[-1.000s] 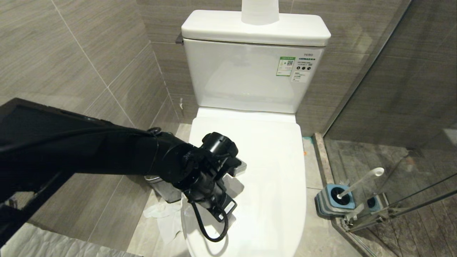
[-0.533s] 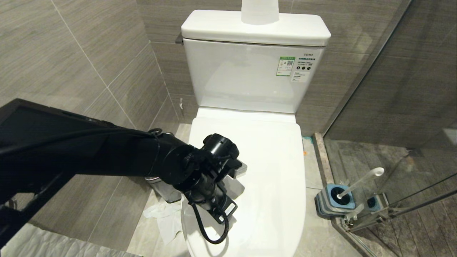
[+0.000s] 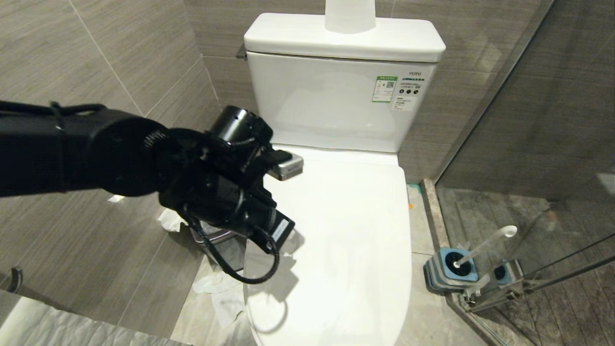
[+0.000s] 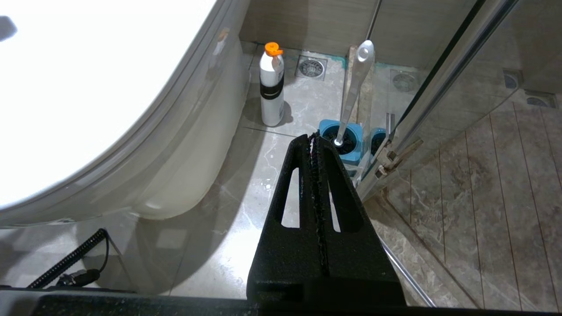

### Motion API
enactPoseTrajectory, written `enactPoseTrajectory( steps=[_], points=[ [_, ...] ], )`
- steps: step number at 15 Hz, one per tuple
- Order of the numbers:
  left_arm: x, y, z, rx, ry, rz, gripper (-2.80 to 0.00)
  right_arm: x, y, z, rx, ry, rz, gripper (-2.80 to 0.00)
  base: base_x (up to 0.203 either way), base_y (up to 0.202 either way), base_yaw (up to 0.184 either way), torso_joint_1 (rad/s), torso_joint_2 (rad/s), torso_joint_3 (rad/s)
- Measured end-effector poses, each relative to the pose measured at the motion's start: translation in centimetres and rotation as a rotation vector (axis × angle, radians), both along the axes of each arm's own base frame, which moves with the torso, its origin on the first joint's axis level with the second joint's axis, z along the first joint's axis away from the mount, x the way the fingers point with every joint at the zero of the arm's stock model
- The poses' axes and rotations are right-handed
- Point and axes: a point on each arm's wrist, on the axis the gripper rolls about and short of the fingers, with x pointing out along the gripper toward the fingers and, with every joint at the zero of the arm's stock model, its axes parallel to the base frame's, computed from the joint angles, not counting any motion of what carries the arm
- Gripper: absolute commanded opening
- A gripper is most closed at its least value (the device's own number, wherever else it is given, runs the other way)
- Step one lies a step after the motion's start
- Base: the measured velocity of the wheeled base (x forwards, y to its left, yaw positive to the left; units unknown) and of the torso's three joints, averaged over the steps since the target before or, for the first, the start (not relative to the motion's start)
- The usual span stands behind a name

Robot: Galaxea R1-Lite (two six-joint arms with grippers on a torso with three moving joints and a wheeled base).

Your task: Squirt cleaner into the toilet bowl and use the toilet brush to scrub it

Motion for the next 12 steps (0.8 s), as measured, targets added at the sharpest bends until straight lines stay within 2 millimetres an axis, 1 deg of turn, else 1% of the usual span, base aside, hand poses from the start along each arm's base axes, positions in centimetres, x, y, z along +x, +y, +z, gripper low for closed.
enactPoseTrajectory(
  steps=[2, 3, 6, 8, 10, 12],
  points=[
    [-0.5, 2.2, 2.7, -0.019, -0.035, 0.063, -2.8, 0.0, 0.0, 0.0, 0.001, 0.0, 0.0, -2.8, 0.0, 0.0, 0.0, 0.0, 0.0, 0.0],
    [-0.6, 2.9, 4.2, -0.035, -0.086, 0.108, -2.8, 0.0, 0.0, 0.0, 0.001, 0.0, 0.0, -2.8, 0.0, 0.0, 0.0, 0.0, 0.0, 0.0],
    [-1.1, 4.4, 8.5, -0.086, -0.245, 0.261, -2.8, 0.0, 0.0, 0.0, 0.0, 0.0, 0.0, -2.8, 0.0, 0.0, 0.0, 0.0, 0.0, 0.0],
    [-1.7, 5.8, 11.2, -0.116, -0.351, 0.359, -2.8, 0.0, 0.0, 0.0, 0.001, 0.0, 0.0, -2.8, 0.0, 0.0, 0.0, 0.0, 0.0, 0.0],
    [-3.2, 7.5, 13.3, -0.146, -0.429, 0.419, -2.8, 0.0, 0.0, 0.0, 0.001, 0.0, 0.0, -2.8, 0.0, 0.0, 0.0, 0.0, 0.0, 0.0],
    [-5.4, 9.4, 15.1, -0.177, -0.497, 0.467, -2.8, 0.0, 0.0, 0.0, 0.001, 0.0, 0.0, -2.8, 0.0, 0.0, 0.0, 0.0, 0.0, 0.0]
  ],
)
